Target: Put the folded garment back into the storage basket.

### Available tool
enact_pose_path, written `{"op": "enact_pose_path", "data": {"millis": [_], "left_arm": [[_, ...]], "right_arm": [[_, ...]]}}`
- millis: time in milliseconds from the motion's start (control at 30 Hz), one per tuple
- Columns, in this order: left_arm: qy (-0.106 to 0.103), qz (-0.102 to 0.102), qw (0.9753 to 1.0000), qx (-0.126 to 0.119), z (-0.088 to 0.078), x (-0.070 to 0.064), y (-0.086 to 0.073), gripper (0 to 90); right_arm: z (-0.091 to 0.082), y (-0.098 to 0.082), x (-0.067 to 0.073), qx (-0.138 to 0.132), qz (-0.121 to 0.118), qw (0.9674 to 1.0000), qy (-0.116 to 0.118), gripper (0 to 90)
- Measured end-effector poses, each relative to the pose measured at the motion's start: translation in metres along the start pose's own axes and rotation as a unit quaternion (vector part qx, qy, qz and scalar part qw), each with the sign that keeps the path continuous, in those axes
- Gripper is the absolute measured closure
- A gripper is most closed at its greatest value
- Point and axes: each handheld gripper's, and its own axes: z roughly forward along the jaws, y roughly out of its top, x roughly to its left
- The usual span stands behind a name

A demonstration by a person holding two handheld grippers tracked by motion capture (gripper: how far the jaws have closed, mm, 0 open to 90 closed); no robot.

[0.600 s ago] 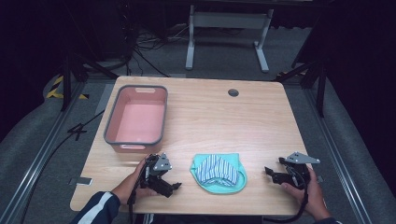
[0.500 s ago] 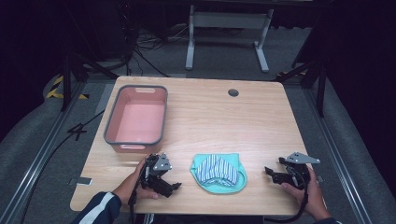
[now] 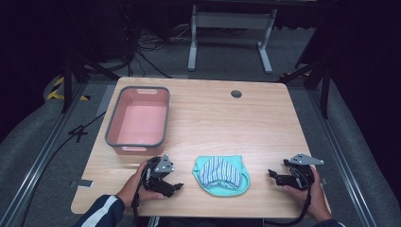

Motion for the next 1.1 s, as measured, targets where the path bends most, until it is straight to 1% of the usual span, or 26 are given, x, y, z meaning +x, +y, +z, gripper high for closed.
{"op": "enact_pose_path", "data": {"millis": [67,100,133,167,200,233,267,300,367,400,433,500,533,600,633,667,700,767,800,867,900,933,967,1000,1067,1100], "left_arm": [[0.001,0.004,1.0000,0.002,-0.001,0.000,0.002,18.6],[0.007,0.005,1.0000,0.000,-0.001,-0.001,0.003,23.8],[0.011,0.003,0.9999,-0.005,-0.002,-0.001,0.005,23.8],[0.011,-0.001,0.9999,-0.012,-0.001,0.000,0.009,25.6],[0.012,-0.003,0.9998,-0.014,-0.001,-0.001,0.010,26.7],[0.012,-0.003,0.9998,-0.014,-0.001,-0.001,0.010,27.5],[0.016,-0.004,0.9998,-0.013,0.001,-0.001,0.013,27.5],[0.023,-0.005,0.9997,-0.012,0.003,-0.002,0.015,29.0],[0.022,-0.005,0.9996,-0.016,0.006,-0.003,0.020,31.1],[0.032,-0.005,0.9993,-0.017,0.007,-0.005,0.023,32.8],[0.034,-0.006,0.9992,-0.018,0.009,-0.005,0.026,33.9],[0.031,-0.011,0.9993,-0.021,0.011,-0.004,0.030,35.9],[0.035,-0.012,0.9991,-0.022,0.013,-0.004,0.033,36.8],[0.037,-0.013,0.9989,-0.026,0.016,-0.004,0.040,38.6],[0.040,-0.009,0.9988,-0.027,0.017,-0.004,0.042,39.2],[0.041,-0.003,0.9988,-0.027,0.018,-0.004,0.044,39.3],[0.039,-0.008,0.9988,-0.029,0.020,-0.004,0.047,39.9],[0.041,-0.008,0.9987,-0.030,0.023,-0.003,0.052,40.9],[0.035,-0.010,0.9989,-0.031,0.025,-0.002,0.054,41.1],[0.034,-0.010,0.9989,-0.031,0.027,-0.001,0.056,41.3],[0.030,-0.010,0.9989,-0.034,0.028,0.000,0.057,41.5],[0.024,-0.015,0.9989,-0.037,0.032,0.001,0.059,40.8],[0.024,-0.015,0.9989,-0.037,0.032,0.001,0.059,40.8],[0.025,-0.013,0.9991,-0.033,0.035,0.001,0.060,40.6],[0.025,-0.008,0.9994,-0.023,0.040,0.000,0.059,40.1],[0.019,-0.012,0.9995,-0.024,0.042,0.000,0.059,39.0]], "right_arm": [[0.000,0.001,0.001,0.000,0.003,1.0000,0.000,22.5],[-0.001,0.002,0.003,0.001,-0.001,0.9999,0.011,27.0],[-0.001,0.002,0.003,0.001,-0.001,0.9999,0.011,27.0],[-0.002,0.005,0.009,0.000,-0.012,0.9997,0.021,27.9],[-0.002,0.008,0.012,-0.004,-0.014,0.9995,0.027,28.4],[-0.002,0.008,0.012,-0.004,-0.014,0.9995,0.027,28.4],[-0.003,0.010,0.015,-0.007,-0.018,0.9993,0.032,29.1],[-0.003,0.014,0.020,-0.011,-0.022,0.9988,0.043,30.1],[-0.003,0.022,0.032,-0.017,-0.033,0.9977,0.058,30.6],[-0.002,0.025,0.038,-0.018,-0.042,0.9969,0.064,31.3],[-0.001,0.028,0.044,-0.017,-0.051,0.9962,0.069,32.0],[0.003,0.035,0.056,-0.015,-0.068,0.9944,0.080,33.1],[0.005,0.036,0.059,-0.013,-0.068,0.9939,0.086,33.8],[0.011,0.040,0.067,-0.006,-0.082,0.9925,0.090,35.4],[0.015,0.042,0.070,-0.001,-0.086,0.9918,0.095,36.8],[0.018,0.044,0.072,0.002,-0.088,0.9916,0.095,37.5],[0.020,0.045,0.074,0.003,-0.088,0.9913,0.097,38.0],[0.024,0.048,0.077,0.005,-0.090,0.9911,0.099,40.0],[0.027,0.050,0.078,0.006,-0.091,0.9911,0.097,40.6],[0.029,0.051,0.080,0.008,-0.093,0.9907,0.099,41.7],[0.031,0.052,0.082,0.010,-0.098,0.9906,0.095,43.3],[0.034,0.054,0.085,0.014,-0.094,0.9912,0.092,44.4],[0.034,0.054,0.085,0.014,-0.094,0.9912,0.092,44.4],[0.038,0.055,0.086,0.017,-0.093,0.9914,0.090,44.8],[0.039,0.056,0.087,0.020,-0.093,0.9914,0.090,44.3],[0.041,0.056,0.088,0.023,-0.092,0.9916,0.088,43.5]]}}
